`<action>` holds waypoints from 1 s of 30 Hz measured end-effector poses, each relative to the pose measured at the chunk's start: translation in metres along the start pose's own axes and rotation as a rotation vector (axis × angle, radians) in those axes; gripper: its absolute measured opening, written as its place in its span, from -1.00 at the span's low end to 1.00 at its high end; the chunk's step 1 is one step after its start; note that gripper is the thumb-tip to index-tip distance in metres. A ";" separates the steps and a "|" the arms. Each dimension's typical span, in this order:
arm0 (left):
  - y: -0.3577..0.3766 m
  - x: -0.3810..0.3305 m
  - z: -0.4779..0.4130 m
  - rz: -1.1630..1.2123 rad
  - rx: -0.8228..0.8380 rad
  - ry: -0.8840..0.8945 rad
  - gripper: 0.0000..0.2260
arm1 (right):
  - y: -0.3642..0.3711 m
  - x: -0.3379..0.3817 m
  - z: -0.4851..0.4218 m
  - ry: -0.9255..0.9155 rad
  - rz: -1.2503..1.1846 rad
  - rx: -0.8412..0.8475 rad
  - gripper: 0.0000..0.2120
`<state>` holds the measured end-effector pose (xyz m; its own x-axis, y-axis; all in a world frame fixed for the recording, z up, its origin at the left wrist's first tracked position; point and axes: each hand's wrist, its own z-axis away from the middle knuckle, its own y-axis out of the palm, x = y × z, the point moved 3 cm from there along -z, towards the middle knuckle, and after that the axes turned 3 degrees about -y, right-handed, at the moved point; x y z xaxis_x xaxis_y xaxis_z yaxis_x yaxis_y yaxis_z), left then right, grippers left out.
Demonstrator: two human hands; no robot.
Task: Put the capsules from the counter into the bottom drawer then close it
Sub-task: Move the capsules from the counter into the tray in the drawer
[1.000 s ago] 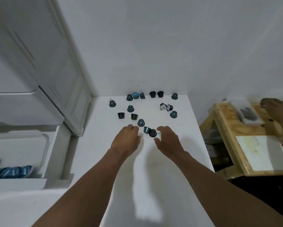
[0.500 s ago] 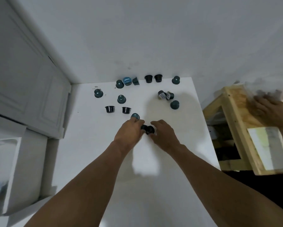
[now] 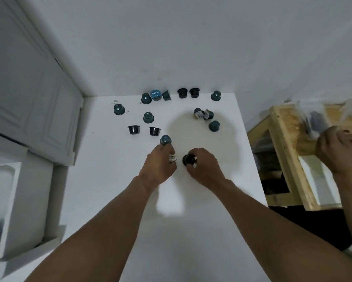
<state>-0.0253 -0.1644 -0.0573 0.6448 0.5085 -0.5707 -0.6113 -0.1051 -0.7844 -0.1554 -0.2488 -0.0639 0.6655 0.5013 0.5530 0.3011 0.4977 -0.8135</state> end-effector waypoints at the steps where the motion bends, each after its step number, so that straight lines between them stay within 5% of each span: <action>1: -0.003 -0.001 0.006 0.026 -0.006 -0.015 -0.79 | -0.003 0.002 0.004 -0.009 -0.001 -0.005 -0.81; 9: -0.051 -0.013 0.067 0.071 -0.089 -0.031 -0.54 | -0.040 0.048 0.040 -0.131 -0.055 -0.060 -0.52; 25: -0.128 -0.009 0.288 0.171 -0.600 -0.196 -0.51 | -0.052 0.179 0.176 -0.549 -0.180 -0.096 -0.78; 30: -0.162 0.016 0.340 0.095 -0.706 -0.222 -0.66 | -0.035 0.233 0.208 -0.653 -0.136 -0.115 -0.81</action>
<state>-0.0719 0.1516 0.1435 0.4503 0.6223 -0.6403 -0.1713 -0.6436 -0.7460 -0.1530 -0.0015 0.1306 0.0782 0.7827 0.6175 0.4476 0.5259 -0.7232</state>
